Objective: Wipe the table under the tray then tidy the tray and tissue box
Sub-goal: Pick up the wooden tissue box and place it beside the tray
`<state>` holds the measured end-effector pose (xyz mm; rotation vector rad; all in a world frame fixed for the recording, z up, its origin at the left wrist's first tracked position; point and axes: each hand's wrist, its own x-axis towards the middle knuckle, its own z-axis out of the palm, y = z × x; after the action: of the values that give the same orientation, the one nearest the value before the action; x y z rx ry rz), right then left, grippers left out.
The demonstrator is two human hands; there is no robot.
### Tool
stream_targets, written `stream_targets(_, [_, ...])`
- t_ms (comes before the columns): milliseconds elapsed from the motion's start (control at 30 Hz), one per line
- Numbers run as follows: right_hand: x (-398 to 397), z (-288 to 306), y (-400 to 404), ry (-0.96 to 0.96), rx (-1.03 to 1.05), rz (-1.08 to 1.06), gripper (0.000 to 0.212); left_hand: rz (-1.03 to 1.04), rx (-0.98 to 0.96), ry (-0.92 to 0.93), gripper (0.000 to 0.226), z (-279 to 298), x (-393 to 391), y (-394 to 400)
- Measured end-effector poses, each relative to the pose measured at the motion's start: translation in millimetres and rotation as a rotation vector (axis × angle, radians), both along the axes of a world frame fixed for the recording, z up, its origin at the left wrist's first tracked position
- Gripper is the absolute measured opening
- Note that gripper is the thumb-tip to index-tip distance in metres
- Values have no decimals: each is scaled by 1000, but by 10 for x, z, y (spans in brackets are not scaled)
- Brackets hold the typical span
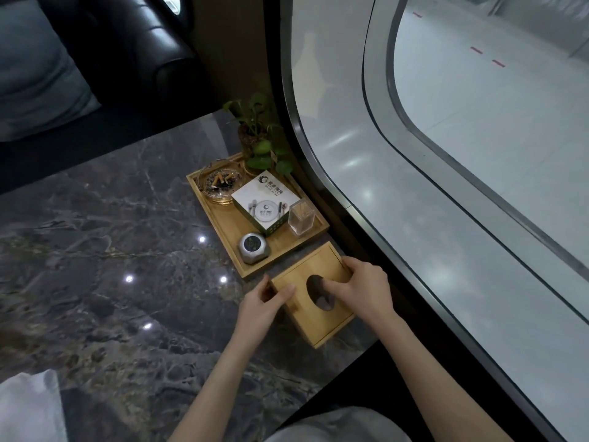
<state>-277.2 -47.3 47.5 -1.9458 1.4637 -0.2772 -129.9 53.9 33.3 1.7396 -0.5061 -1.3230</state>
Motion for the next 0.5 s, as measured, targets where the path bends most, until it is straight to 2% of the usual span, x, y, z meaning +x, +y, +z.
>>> stream_targets(67, [19,-10,-13,13,6,-9,41,-22,-3,-6,94,7,12,-13])
stream_targets(167, [55,-22,-39,46,19,-12,36,-12,-6,0,55,9,13,-49])
stream_targets(233, [76,-37,-60,64,24,-16,35,8,1,-2,41,-11,12,-68])
stream_targets(500, [127,-57,-88,78,26,-16,37,34,17,5,36,-66,24,-88])
